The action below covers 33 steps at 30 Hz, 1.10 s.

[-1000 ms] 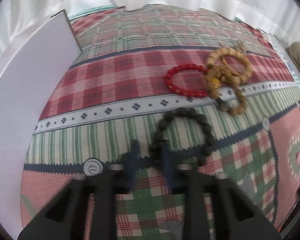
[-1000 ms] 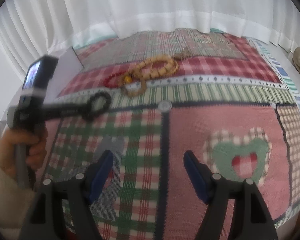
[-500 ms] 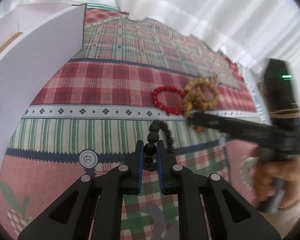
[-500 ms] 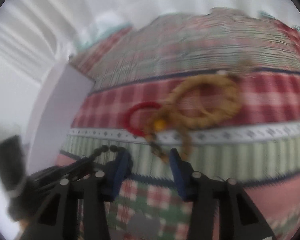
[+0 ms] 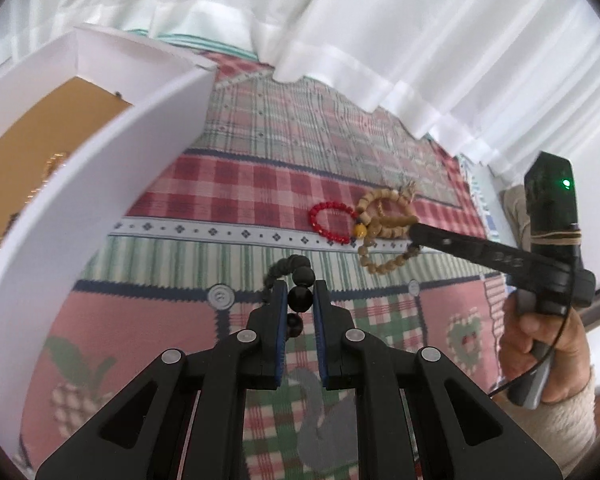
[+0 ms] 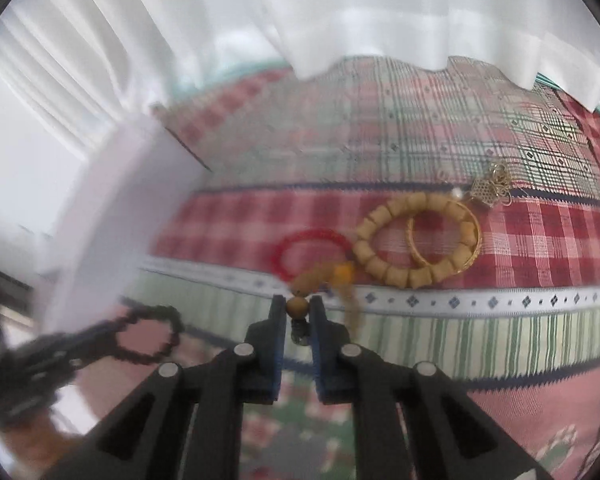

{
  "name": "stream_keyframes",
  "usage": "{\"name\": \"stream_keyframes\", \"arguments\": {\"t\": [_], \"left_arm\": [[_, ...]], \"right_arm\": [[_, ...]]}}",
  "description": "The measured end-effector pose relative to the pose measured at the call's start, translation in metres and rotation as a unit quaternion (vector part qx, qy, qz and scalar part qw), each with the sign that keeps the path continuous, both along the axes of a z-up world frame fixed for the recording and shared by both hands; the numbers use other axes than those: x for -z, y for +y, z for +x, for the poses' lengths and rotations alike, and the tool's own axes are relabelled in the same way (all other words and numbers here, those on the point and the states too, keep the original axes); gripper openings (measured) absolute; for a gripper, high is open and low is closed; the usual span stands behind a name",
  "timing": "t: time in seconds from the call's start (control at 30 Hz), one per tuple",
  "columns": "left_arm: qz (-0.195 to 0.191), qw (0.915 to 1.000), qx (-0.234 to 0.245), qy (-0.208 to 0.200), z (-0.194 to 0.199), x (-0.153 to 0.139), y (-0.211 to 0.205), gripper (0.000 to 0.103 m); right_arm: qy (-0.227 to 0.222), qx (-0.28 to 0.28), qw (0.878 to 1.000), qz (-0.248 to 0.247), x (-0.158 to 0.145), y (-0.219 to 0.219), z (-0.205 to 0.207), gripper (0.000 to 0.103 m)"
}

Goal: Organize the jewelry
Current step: 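Carry the black bracelet into the box with the left tool and open it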

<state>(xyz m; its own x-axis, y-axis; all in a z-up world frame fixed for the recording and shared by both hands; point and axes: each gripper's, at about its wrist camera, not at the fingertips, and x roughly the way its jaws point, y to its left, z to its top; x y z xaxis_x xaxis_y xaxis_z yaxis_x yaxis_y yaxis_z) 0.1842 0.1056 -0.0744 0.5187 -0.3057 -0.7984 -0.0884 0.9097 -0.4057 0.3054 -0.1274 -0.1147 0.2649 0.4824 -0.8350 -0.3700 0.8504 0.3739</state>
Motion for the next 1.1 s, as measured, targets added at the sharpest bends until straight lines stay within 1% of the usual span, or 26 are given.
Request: {"name": "stream_keyframes", "arguments": {"t": [0.07,0.13,0.23,0.33,0.5,0.57,0.63,0.73,0.87,0.93,1.03,1.1], "left_arm": [[-0.009,0.9999,-0.007,-0.007,-0.011,-0.013,0.011,0.011],[-0.015,0.9997,-0.015,-0.013,-0.019,-0.025,0.021,0.011],[-0.021,0.9991,-0.030,-0.023,-0.034,-0.043,0.043,0.011],[-0.021,0.9977,-0.055,-0.033,-0.055,-0.061,0.072,0.011],[-0.018,0.9929,-0.103,-0.056,-0.090,-0.092,0.128,0.011],[-0.003,0.9893,-0.130,-0.066,-0.104,-0.103,0.155,0.011],[0.011,0.9856,-0.155,-0.068,-0.112,-0.109,0.178,0.011],[0.031,0.9784,-0.195,-0.061,-0.119,-0.105,0.217,0.011],[0.053,0.9696,-0.235,-0.044,-0.119,-0.087,0.259,0.011],[0.065,0.9639,-0.256,-0.030,-0.116,-0.075,0.276,0.011],[0.073,0.9579,-0.277,-0.010,-0.113,-0.054,0.299,0.011],[0.068,0.9557,-0.286,0.001,-0.114,-0.042,0.311,0.011]], "right_arm": [[0.005,-0.005,0.999,0.035,-0.016,-0.003,-0.007,0.012],[0.009,-0.019,0.998,0.063,-0.031,0.003,-0.016,0.012],[0.006,-0.039,0.995,0.087,-0.049,0.017,-0.025,0.012],[-0.001,-0.064,0.992,0.113,-0.067,0.041,-0.033,0.012],[-0.023,-0.114,0.982,0.151,-0.105,0.096,-0.046,0.012],[-0.034,-0.137,0.976,0.167,-0.121,0.125,-0.050,0.012],[-0.044,-0.160,0.970,0.176,-0.134,0.153,-0.054,0.012],[-0.049,-0.186,0.964,0.182,-0.144,0.195,-0.061,0.012],[-0.047,-0.219,0.959,0.173,-0.145,0.257,-0.065,0.012],[-0.045,-0.236,0.957,0.159,-0.139,0.288,-0.066,0.012],[-0.041,-0.252,0.958,0.133,-0.127,0.319,-0.069,0.012],[-0.020,-0.265,0.958,0.107,-0.107,0.344,-0.070,0.012]]}}
